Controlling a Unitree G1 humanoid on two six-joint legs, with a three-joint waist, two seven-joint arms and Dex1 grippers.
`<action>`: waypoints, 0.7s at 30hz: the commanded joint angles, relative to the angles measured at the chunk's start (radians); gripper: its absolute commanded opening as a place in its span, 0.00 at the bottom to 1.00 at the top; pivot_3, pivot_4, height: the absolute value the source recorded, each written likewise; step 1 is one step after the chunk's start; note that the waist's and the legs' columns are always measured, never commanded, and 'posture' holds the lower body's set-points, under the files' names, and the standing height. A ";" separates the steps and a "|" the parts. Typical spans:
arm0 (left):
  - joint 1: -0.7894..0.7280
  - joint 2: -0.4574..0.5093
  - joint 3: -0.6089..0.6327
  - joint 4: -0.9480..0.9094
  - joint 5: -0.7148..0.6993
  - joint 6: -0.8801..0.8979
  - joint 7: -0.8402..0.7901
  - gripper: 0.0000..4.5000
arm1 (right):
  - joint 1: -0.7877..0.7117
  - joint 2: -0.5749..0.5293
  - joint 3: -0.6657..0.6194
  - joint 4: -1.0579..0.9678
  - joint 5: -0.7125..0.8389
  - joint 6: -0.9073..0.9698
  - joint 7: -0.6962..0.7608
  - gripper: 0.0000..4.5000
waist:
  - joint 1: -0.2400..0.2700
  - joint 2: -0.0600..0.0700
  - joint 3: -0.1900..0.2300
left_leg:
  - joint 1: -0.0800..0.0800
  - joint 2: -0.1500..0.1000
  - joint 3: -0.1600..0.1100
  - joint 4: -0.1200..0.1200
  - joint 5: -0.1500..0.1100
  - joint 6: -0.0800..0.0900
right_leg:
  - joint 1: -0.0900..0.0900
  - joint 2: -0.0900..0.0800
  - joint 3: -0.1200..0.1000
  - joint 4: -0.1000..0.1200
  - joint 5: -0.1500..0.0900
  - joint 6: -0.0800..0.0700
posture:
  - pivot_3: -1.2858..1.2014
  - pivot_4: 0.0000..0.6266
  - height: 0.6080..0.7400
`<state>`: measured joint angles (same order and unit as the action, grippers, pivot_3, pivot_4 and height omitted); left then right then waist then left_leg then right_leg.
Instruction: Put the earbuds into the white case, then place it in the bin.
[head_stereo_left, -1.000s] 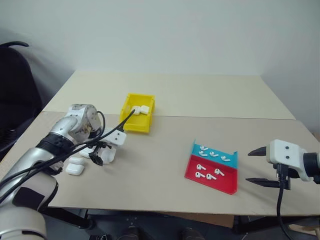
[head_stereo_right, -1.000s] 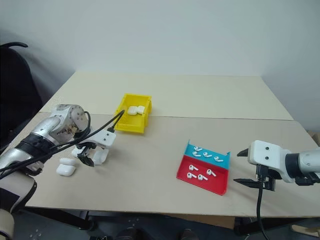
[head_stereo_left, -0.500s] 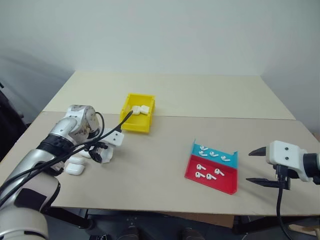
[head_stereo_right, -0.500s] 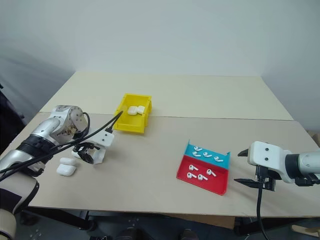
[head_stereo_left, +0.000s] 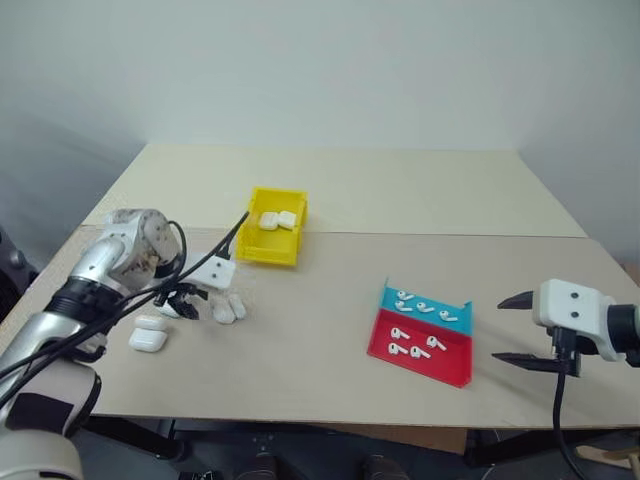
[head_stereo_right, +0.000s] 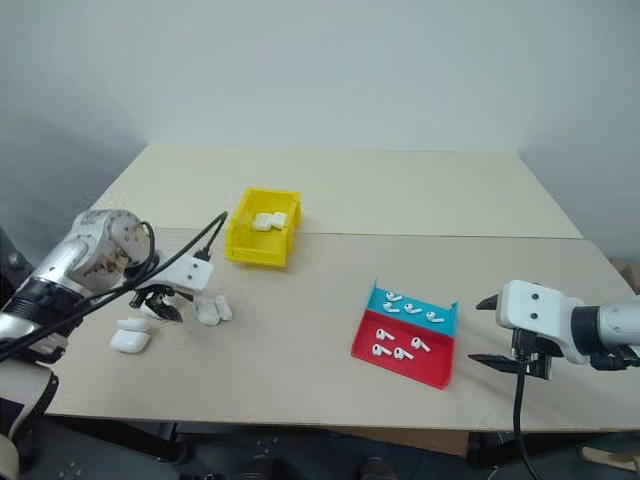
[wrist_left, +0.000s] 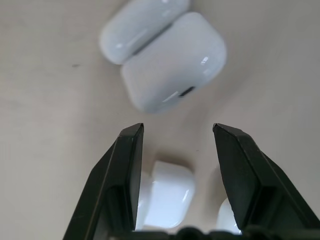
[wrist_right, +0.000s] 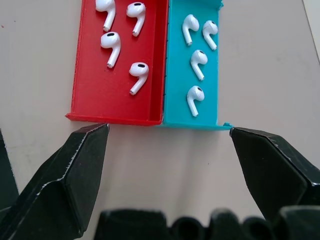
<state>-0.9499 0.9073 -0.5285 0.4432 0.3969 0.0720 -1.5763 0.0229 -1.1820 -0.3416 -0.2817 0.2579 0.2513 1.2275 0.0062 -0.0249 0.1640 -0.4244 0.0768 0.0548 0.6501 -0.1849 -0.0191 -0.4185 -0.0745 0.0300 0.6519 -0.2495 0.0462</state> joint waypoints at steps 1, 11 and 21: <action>-0.032 0.024 0.083 -0.074 0.010 0.073 0.052 0.53 | -0.021 -0.012 -0.027 0.007 0.011 -0.022 0.009 1.00 | 0.003 0.000 0.000 | 0.000 0.000 0.000 0.000 0.000 0.000 | 0.000 0.000 0.000 0.000 0.000 0.000 | 0.52 0.24 1.00; 0.153 0.058 0.222 -0.552 -0.043 0.690 0.039 0.99 | -0.029 -0.039 -0.030 0.048 0.007 -0.035 0.062 1.00 | -0.008 0.000 0.000 | 0.001 0.000 0.001 0.000 0.000 0.000 | 0.000 0.000 0.001 0.002 0.000 0.000 | 0.52 0.24 1.00; 0.146 0.044 0.072 -0.719 -0.024 1.045 0.159 1.00 | -0.170 -0.041 0.108 0.130 -0.018 -0.068 0.079 1.00 | -0.019 0.000 0.000 | 0.003 0.000 0.000 0.003 0.000 0.000 | 0.000 0.001 0.003 0.006 -0.001 0.001 | 0.52 0.24 1.00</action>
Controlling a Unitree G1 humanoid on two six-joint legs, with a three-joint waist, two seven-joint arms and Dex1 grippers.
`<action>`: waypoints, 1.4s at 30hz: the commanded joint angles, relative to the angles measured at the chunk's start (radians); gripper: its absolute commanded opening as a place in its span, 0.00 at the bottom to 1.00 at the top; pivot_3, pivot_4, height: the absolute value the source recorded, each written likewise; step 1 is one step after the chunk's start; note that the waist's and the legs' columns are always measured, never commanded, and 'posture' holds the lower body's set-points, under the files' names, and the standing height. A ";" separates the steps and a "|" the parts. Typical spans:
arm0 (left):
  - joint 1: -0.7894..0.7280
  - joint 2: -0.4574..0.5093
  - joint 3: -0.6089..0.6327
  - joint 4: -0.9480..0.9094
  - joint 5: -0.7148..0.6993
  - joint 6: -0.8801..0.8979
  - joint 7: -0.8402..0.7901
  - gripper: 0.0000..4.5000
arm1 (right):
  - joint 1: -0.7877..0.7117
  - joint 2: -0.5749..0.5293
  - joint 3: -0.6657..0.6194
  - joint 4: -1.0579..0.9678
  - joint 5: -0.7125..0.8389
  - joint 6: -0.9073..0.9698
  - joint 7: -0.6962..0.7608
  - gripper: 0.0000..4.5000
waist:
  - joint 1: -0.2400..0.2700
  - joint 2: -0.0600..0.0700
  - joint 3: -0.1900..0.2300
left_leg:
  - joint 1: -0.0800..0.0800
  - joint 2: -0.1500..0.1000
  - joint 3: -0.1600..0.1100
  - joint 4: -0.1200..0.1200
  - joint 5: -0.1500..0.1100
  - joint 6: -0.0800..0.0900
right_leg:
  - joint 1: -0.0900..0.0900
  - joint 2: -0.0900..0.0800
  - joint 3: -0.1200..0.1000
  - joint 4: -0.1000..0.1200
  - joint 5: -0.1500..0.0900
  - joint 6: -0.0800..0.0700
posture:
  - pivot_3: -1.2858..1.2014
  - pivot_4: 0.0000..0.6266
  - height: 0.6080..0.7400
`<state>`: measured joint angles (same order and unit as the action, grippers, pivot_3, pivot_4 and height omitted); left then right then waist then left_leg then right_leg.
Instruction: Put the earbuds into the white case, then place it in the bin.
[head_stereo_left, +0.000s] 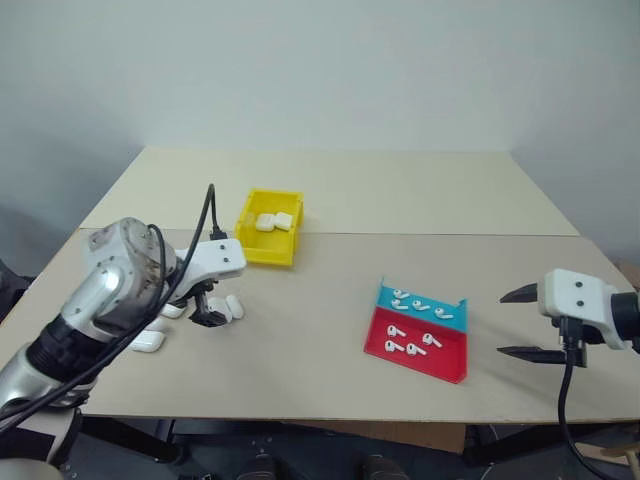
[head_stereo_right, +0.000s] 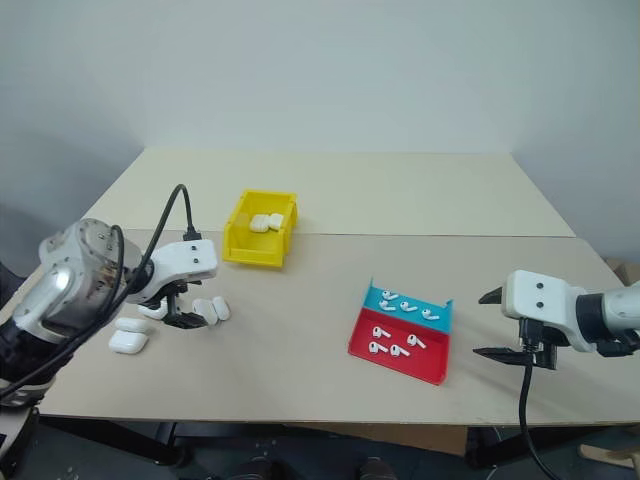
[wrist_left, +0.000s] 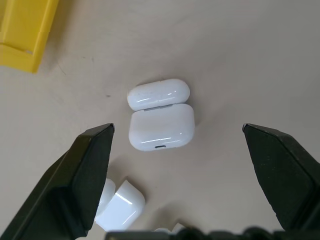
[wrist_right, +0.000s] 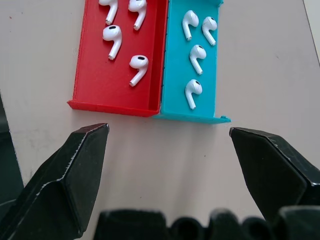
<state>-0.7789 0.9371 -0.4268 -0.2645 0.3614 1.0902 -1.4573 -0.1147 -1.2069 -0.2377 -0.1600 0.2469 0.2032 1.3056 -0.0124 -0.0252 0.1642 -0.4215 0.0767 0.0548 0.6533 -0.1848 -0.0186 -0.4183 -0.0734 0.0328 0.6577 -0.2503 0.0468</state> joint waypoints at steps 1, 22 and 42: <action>-0.028 0.023 -0.043 -0.006 0.009 0.016 0.045 1.00 | -0.037 -0.016 0.007 0.012 -0.005 -0.022 0.004 1.00 | 0.000 0.000 0.000 | -0.001 0.000 0.000 -0.001 0.000 0.000 | -0.001 0.000 0.001 0.000 0.000 0.000 | 0.52 0.24 1.00; 0.007 0.109 -0.119 0.092 -0.093 -0.205 -0.005 1.00 | 0.103 -0.001 -0.078 -0.069 -0.004 0.009 -0.062 1.00 | 0.000 0.000 0.000 | 0.000 0.000 0.002 0.000 -0.001 0.001 | -0.002 0.000 0.002 0.001 0.000 -0.001 | 0.52 0.24 1.00; -0.034 0.157 -0.082 0.077 -0.104 -0.154 0.022 1.00 | 0.037 0.004 -0.029 -0.028 -0.004 -0.011 -0.059 1.00 | 0.004 0.000 0.000 | -0.001 0.000 0.002 0.000 -0.001 0.001 | -0.002 0.000 0.002 0.000 0.000 -0.001 | 0.52 0.24 1.00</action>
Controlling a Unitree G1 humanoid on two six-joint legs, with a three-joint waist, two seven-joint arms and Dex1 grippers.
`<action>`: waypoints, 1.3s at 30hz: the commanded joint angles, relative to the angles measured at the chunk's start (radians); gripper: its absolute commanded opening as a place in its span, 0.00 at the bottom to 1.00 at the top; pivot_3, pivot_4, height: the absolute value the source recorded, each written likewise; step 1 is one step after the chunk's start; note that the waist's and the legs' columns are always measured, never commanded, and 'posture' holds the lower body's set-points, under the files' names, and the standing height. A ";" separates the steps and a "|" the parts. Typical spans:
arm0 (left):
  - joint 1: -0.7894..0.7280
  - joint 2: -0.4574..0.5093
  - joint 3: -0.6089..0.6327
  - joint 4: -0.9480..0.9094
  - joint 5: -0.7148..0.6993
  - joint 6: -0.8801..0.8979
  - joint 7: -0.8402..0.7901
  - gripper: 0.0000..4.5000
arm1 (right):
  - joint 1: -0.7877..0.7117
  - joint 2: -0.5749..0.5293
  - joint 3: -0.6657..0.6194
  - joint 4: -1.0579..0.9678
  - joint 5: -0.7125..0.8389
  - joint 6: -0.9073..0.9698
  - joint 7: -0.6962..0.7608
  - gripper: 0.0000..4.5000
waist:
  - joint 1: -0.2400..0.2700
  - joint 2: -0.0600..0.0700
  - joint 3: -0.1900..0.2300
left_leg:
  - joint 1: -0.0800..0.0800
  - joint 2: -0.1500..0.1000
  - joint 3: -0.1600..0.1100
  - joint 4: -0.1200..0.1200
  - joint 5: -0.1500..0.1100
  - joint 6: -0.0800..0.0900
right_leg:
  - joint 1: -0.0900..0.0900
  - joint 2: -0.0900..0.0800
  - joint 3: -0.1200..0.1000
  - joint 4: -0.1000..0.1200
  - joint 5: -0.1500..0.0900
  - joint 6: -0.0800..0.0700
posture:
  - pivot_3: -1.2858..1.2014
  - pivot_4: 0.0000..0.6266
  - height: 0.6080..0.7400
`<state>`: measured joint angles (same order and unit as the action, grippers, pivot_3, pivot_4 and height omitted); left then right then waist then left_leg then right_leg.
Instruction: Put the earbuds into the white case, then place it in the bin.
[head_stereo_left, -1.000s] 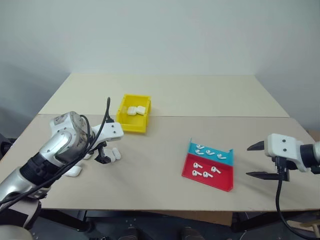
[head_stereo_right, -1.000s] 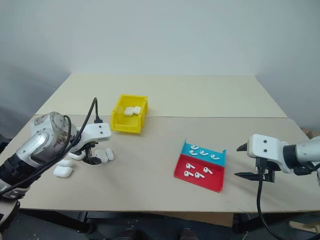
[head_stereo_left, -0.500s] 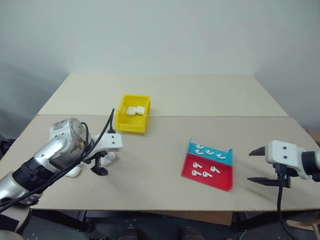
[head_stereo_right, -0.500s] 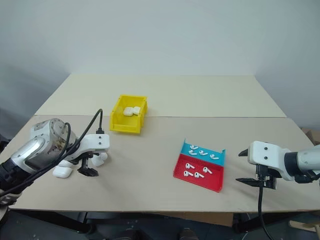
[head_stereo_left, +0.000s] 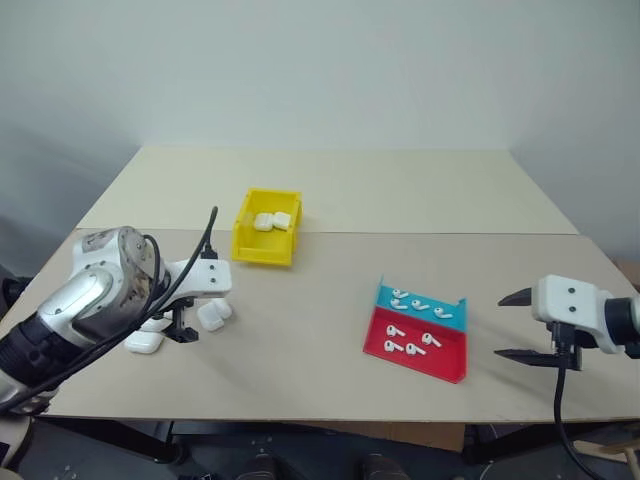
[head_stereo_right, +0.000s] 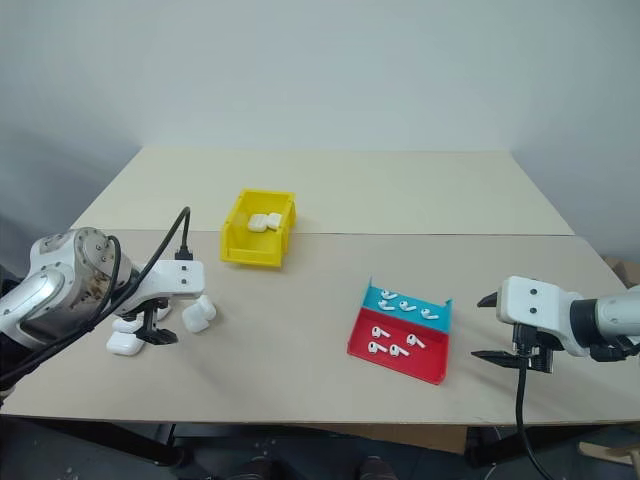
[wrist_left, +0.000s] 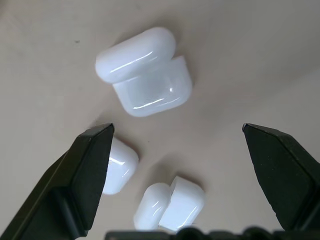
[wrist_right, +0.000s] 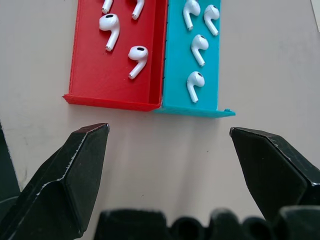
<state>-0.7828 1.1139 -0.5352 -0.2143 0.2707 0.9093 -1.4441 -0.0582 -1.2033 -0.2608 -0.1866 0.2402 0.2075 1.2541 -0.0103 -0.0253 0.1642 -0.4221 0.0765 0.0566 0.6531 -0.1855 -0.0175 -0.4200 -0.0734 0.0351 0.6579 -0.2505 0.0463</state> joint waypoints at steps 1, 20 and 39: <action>-0.033 -0.037 0.029 0.044 -0.024 0.040 0.012 1.00 | -0.023 0.000 -0.002 0.003 0.000 -0.019 -0.007 1.00 | 0.002 0.000 0.000 | 0.000 0.000 0.000 0.000 0.000 0.000 | 0.000 0.000 0.000 0.000 0.000 0.000 | 0.52 0.24 1.00; -0.107 -0.147 -0.055 0.275 0.009 0.020 0.056 1.00 | -0.001 -0.004 -0.013 0.003 -0.022 -0.020 -0.011 1.00 | -0.002 0.000 0.000 | -0.001 0.000 0.000 0.000 0.000 0.000 | -0.001 0.000 0.000 0.000 0.000 0.000 | 0.52 0.24 1.00; -0.099 -0.194 -0.067 0.317 0.021 0.075 0.099 1.00 | -0.019 -0.008 0.011 0.010 -0.042 -0.034 -0.030 1.00 | -0.002 0.000 0.000 | -0.001 0.000 0.000 0.000 0.000 0.000 | -0.001 0.000 0.000 0.000 0.000 0.000 | 0.52 0.24 1.00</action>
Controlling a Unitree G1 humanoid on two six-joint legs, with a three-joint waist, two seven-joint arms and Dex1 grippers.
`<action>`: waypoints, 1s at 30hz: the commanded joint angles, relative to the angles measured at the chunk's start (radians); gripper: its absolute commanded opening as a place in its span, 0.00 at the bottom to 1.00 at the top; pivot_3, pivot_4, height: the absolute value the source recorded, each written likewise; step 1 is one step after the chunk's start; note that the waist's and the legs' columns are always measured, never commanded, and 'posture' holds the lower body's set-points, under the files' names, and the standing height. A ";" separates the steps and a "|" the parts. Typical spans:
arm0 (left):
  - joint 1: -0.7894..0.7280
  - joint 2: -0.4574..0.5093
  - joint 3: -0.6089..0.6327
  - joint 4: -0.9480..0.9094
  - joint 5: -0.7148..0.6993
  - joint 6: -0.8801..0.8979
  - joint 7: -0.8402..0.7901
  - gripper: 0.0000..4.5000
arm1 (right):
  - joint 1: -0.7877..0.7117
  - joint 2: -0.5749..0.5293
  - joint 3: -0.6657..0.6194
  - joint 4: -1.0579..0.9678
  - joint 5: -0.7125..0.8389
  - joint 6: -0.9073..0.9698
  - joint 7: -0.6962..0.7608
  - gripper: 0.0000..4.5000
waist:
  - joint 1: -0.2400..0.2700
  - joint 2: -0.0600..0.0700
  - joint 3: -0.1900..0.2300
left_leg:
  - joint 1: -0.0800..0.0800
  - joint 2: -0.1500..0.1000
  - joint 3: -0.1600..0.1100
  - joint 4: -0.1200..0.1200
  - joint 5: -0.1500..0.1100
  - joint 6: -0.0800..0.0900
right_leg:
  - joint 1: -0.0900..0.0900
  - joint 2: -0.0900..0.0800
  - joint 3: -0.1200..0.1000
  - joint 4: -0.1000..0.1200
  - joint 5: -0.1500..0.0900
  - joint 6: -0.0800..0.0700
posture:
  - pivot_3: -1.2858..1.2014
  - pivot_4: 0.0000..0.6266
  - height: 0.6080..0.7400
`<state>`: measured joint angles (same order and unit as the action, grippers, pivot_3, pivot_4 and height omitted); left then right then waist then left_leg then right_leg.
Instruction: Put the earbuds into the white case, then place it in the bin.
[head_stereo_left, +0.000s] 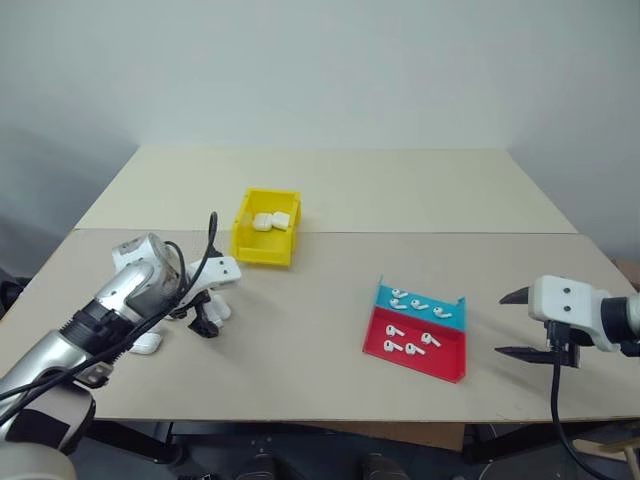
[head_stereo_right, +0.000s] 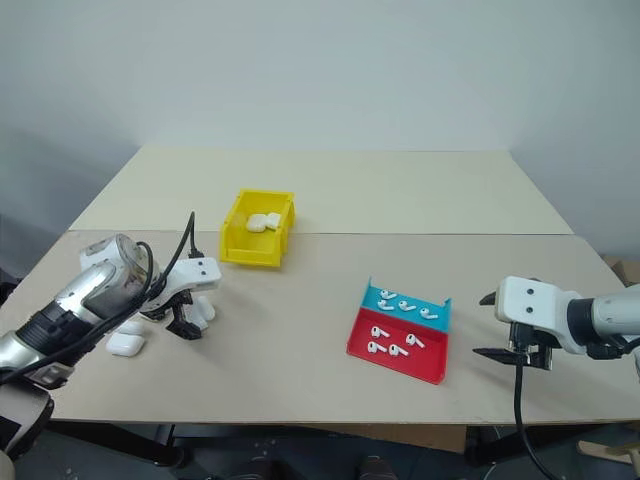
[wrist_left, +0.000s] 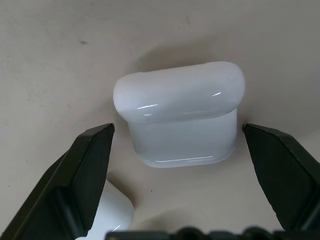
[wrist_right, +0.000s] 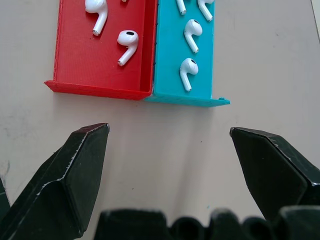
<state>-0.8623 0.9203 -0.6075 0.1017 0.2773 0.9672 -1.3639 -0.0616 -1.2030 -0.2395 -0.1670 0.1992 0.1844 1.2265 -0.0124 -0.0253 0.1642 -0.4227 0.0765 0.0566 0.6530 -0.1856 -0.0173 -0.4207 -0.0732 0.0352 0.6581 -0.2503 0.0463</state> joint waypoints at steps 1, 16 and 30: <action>-0.020 -0.004 0.005 0.001 0.013 0.020 0.022 1.00 | -0.015 -0.009 -0.011 -0.010 -0.001 -0.011 -0.002 1.00 | 0.001 0.000 0.000 | 0.000 0.000 0.000 0.000 0.000 0.000 | 0.000 0.000 0.000 0.000 0.000 0.000 | 0.52 0.24 1.00; -0.017 0.009 -0.007 -0.024 0.019 0.013 0.020 0.62 | 0.001 -0.007 -0.019 -0.027 0.001 -0.003 -0.006 1.00 | 0.001 0.000 0.000 | 0.001 0.000 0.000 0.000 0.000 0.000 | 0.001 0.000 0.000 0.001 0.000 0.000 | 0.52 0.24 1.00; 0.047 0.020 0.461 -0.322 -0.278 -0.093 0.068 0.62 | -0.032 -0.007 -0.054 -0.049 0.048 0.033 -0.016 1.00 | -0.001 0.000 0.000 | 0.000 0.000 0.000 0.000 0.000 0.000 | 0.000 -0.001 0.000 0.000 0.000 0.000 | 0.52 0.24 1.00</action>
<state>-0.8325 0.9577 -0.2495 -0.1707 0.0734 0.9117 -1.3074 -0.0706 -1.2030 -0.2514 -0.1901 0.2214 0.2060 1.2184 -0.0132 -0.0254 0.1643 -0.4226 0.0765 0.0569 0.6529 -0.1856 -0.0173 -0.4204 -0.0739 0.0353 0.6579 -0.2503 0.0463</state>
